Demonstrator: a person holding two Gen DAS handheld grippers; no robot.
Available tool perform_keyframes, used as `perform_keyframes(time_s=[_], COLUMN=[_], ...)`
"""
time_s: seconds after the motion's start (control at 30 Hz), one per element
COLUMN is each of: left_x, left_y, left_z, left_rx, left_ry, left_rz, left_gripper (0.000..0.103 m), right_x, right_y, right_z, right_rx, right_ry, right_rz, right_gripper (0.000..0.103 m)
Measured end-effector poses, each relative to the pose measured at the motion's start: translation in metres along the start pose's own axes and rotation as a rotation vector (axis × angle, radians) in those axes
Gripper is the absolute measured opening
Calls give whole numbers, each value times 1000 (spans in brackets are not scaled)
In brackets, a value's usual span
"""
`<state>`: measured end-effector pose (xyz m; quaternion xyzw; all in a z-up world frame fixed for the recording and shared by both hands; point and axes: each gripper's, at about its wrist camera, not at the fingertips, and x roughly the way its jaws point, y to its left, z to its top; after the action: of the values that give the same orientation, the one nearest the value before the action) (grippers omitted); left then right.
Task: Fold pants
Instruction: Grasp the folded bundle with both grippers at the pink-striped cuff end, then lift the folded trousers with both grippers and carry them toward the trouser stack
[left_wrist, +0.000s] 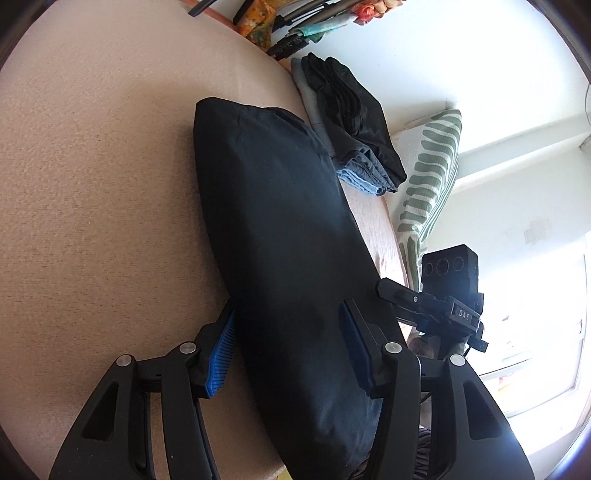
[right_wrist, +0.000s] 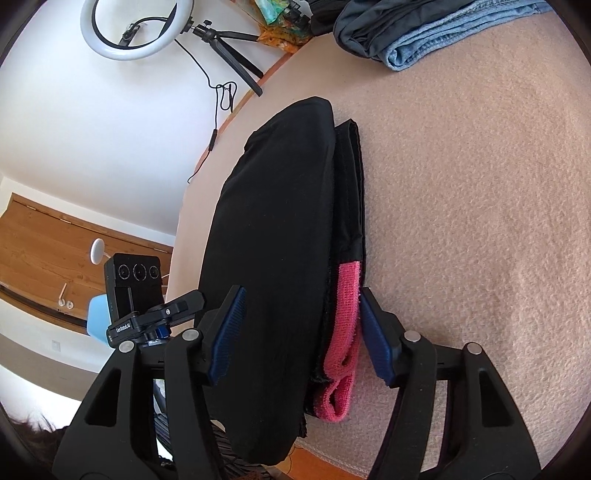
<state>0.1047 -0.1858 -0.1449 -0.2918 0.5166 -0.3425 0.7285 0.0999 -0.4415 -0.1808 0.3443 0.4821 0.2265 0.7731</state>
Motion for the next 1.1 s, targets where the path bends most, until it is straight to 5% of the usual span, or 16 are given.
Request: perform_keyframes(time_s=[0.07, 0.13, 0.3, 0.37, 0.47, 0.73, 1.1], left_x=[0, 0, 4, 6, 8, 10, 3], left_y=[-2, -1, -4, -4, -6, -16, -44], left_z=[-1, -2, 0, 1, 2, 3, 4], left_rx=[14, 16, 20, 22, 30, 88, 194], left_ry=[0, -3, -2, -2, -4, -30, -81], left_rz=[5, 2, 3, 4, 10, 53, 53], left_gripper=[53, 52, 52, 52, 52, 32, 14], right_x=[0, -2, -3, -4, -3, -15, -21], right_y=[-2, -2, -5, -9, 2, 40, 97], right_z=[-1, -2, -4, -4, -5, -13, -23], right_rx=[2, 0, 21, 55, 1, -122, -319], right_ry=[-7, -18, -26, -30, -27, -105, -160], right_rz=[-25, -30, -19, 28, -29, -133, -262], right_gripper=[38, 34, 36, 47, 47, 16, 12])
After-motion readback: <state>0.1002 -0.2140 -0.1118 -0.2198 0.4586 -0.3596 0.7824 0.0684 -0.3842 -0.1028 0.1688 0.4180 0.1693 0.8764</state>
